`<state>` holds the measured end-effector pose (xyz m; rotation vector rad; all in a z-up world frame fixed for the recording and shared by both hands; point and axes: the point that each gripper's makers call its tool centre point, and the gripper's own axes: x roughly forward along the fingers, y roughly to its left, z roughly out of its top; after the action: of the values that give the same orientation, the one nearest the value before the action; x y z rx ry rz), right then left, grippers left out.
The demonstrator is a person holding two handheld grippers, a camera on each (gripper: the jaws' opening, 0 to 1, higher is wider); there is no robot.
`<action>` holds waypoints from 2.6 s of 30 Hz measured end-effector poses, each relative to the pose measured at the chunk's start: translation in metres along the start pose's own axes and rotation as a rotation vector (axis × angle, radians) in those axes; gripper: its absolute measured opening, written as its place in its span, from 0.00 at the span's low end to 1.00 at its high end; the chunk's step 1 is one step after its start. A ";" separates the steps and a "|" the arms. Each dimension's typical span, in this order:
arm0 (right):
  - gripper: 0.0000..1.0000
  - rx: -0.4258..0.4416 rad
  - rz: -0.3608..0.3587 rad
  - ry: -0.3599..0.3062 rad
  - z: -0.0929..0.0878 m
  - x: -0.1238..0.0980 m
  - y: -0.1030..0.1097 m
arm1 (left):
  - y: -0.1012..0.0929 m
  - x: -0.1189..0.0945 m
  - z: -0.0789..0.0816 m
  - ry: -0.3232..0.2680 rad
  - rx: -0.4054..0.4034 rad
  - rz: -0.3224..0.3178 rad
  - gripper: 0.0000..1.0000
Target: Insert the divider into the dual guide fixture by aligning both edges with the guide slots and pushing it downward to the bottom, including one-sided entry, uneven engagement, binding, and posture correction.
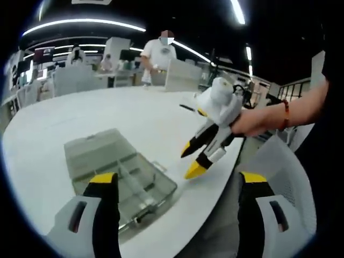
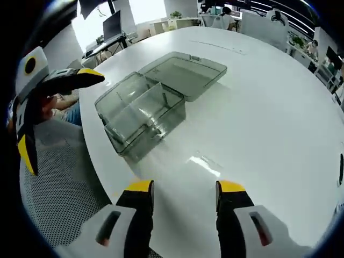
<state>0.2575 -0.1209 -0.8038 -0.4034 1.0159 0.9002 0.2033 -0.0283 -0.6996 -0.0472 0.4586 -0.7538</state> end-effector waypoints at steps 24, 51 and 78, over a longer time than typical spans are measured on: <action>0.47 0.014 -0.009 0.014 0.008 0.019 -0.002 | 0.005 -0.002 -0.001 -0.016 -0.026 0.009 0.88; 0.28 -0.076 -0.086 0.058 0.010 0.025 -0.001 | 0.006 -0.003 -0.003 -0.011 -0.037 0.011 0.88; 0.27 -0.024 -0.142 -0.019 0.019 -0.001 -0.020 | 0.002 0.005 0.002 -0.010 -0.038 -0.013 0.87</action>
<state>0.2834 -0.1204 -0.7956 -0.4797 0.9477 0.7878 0.2088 -0.0303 -0.7002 -0.0897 0.4636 -0.7573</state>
